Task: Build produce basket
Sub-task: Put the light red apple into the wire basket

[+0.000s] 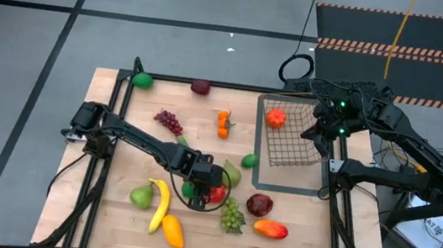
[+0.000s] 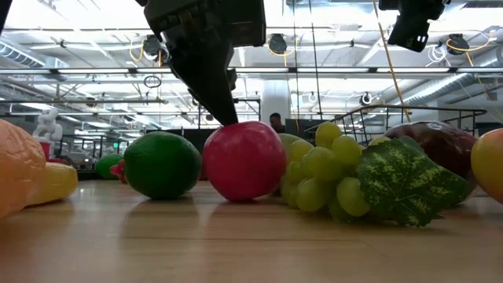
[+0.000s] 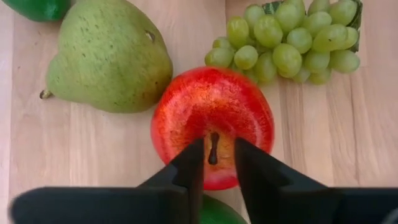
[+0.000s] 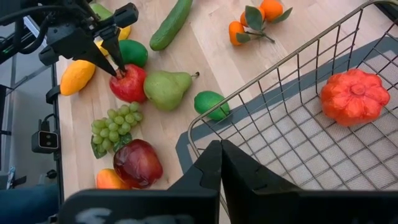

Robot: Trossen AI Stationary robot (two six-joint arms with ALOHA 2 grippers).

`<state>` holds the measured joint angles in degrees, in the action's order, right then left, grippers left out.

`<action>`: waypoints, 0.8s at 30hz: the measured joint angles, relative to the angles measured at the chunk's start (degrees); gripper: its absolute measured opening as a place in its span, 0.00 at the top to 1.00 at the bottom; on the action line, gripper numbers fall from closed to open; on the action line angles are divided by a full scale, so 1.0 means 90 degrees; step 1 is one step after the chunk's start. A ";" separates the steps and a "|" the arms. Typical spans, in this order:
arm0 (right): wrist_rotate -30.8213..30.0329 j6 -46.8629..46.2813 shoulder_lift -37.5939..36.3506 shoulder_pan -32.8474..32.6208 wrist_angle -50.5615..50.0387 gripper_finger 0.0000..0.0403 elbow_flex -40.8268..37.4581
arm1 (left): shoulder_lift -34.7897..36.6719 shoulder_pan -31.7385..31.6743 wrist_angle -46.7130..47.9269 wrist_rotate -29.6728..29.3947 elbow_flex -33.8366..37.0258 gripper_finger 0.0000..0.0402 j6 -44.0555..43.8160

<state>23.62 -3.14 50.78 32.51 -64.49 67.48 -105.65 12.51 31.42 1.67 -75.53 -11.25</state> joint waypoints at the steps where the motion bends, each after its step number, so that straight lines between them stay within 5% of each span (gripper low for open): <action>1: 0.0000 0.0016 0.0000 0.0000 0.0000 1.00 0.0000 | -0.0002 0.0000 0.0000 0.0020 0.0000 0.83 -0.0002; 6: 0.0000 0.0047 0.0000 0.0000 0.0000 1.00 0.0000 | -0.0012 -0.0014 0.0038 0.0033 0.0003 0.97 -0.0055; 12: 0.0000 0.0065 0.0000 0.0000 0.0000 1.00 0.0000 | 0.0045 -0.0059 0.0204 0.0018 -0.0210 0.98 -0.0308; 24: -0.0627 -0.1251 0.0007 0.0001 0.0341 1.00 0.0000 | 0.0469 -0.0700 0.1142 -0.0187 -0.2085 0.99 0.0000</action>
<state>17.98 -14.40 50.85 32.52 -61.42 67.48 -101.42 6.22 41.69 -0.02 -94.30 -11.25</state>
